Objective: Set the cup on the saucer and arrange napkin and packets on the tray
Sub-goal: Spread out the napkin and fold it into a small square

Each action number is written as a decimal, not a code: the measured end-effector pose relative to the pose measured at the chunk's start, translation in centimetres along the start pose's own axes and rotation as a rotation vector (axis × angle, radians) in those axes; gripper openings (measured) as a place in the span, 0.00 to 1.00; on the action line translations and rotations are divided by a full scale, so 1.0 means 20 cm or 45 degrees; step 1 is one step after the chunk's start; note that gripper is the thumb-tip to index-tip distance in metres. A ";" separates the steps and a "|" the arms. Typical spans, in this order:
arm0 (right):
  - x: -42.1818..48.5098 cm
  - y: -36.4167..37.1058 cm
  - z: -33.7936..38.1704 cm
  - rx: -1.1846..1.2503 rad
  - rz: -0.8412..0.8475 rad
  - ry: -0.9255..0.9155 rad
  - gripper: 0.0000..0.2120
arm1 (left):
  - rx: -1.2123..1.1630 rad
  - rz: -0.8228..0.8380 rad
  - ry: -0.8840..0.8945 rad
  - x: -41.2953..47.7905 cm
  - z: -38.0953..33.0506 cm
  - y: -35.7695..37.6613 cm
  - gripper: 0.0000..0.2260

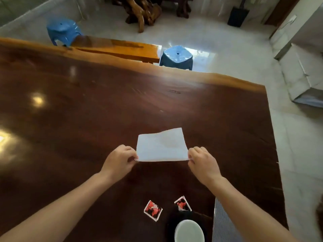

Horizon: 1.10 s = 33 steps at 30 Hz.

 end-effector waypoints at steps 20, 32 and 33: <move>0.07 0.82 -0.47 0.624 0.078 1.115 0.13 | -0.357 0.483 -0.975 0.24 0.53 0.82 0.04; -0.17 0.87 -0.37 0.811 0.153 1.465 0.20 | -0.302 0.392 -1.345 0.03 0.51 0.76 0.26; -0.18 0.88 -0.36 0.854 0.204 1.482 0.18 | -0.346 0.424 -1.404 0.01 0.51 0.77 0.26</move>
Point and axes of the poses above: each hand's wrist, its own x-axis towards the middle knuckle, its own y-axis out of the palm, z = x × y, the point moved 10 cm from there along x, towards the middle knuckle, and after that the axes turned 11 degrees about -y, right-handed, at the moved point
